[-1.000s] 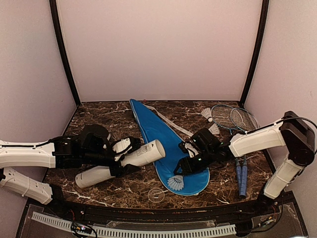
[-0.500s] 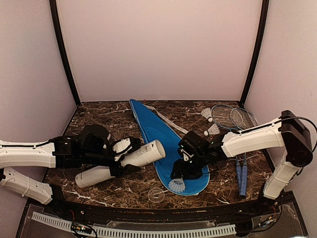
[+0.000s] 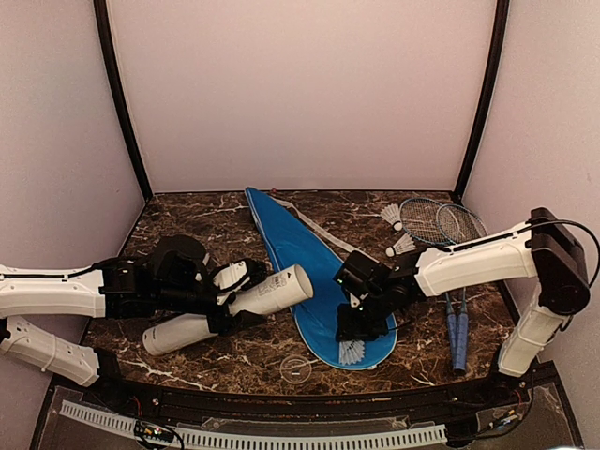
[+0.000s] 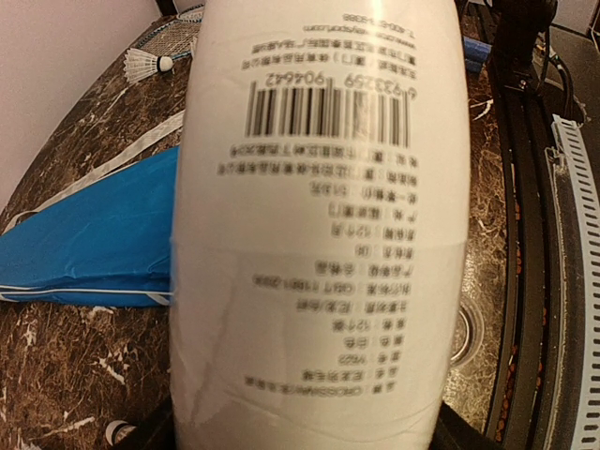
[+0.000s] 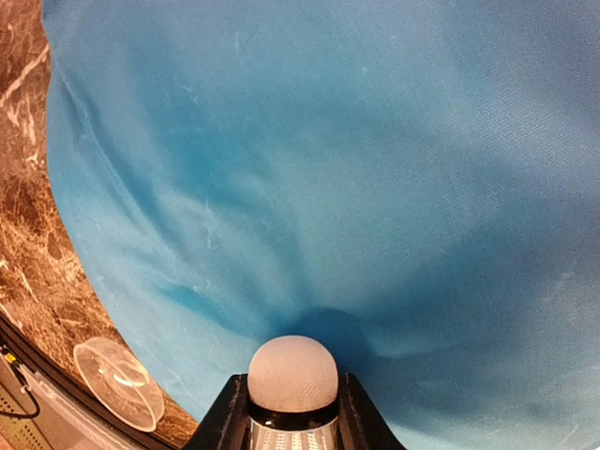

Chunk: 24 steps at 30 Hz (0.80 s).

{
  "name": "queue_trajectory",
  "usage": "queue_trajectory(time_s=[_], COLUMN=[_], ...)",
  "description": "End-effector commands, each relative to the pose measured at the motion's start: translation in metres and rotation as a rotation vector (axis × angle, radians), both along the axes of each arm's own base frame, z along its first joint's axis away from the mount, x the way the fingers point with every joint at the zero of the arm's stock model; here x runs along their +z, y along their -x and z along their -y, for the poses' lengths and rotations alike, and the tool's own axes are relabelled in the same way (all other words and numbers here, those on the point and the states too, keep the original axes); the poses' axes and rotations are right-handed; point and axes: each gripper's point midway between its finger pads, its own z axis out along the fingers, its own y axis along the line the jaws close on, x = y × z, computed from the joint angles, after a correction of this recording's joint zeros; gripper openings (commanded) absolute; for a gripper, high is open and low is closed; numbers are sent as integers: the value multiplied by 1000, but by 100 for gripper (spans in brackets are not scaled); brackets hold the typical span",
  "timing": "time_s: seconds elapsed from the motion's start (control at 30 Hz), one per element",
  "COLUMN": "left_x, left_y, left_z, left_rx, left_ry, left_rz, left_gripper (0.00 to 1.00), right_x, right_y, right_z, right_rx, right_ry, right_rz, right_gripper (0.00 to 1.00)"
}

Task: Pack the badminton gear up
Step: Pick up the shuttlecock from the racket bag, then place the shuttlecock in the shuttle tube.

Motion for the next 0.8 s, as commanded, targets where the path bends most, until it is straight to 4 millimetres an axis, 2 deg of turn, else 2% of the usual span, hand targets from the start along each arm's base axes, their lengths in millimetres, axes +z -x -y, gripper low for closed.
queue_trajectory(time_s=[0.0,0.07,0.1,0.47,0.57,0.77], left_x=[25,26,28,48,48,58], left_y=[-2,-4,-5,-9,-12,-13], left_z=[5,4,4,18,23,35], left_rx=[0,16,25,63,80,114], left_ry=[71,78,86,227,255,317], left_rz=[27,27,27,-20,-42,-42], left_gripper=[70,70,70,70,70,69], right_x=[19,22,35,100,124,186], right_y=[-5,-7,-9,-34,-42,-60], right_z=[-1,-3,-4,-2,-2,0], right_rx=[-20,-25,-29,-103,-112,-121], right_ry=[-49,-67,-102,-385,-482,-646], right_rz=[52,66,87,287,366,553], right_gripper=[26,25,25,21,21,21])
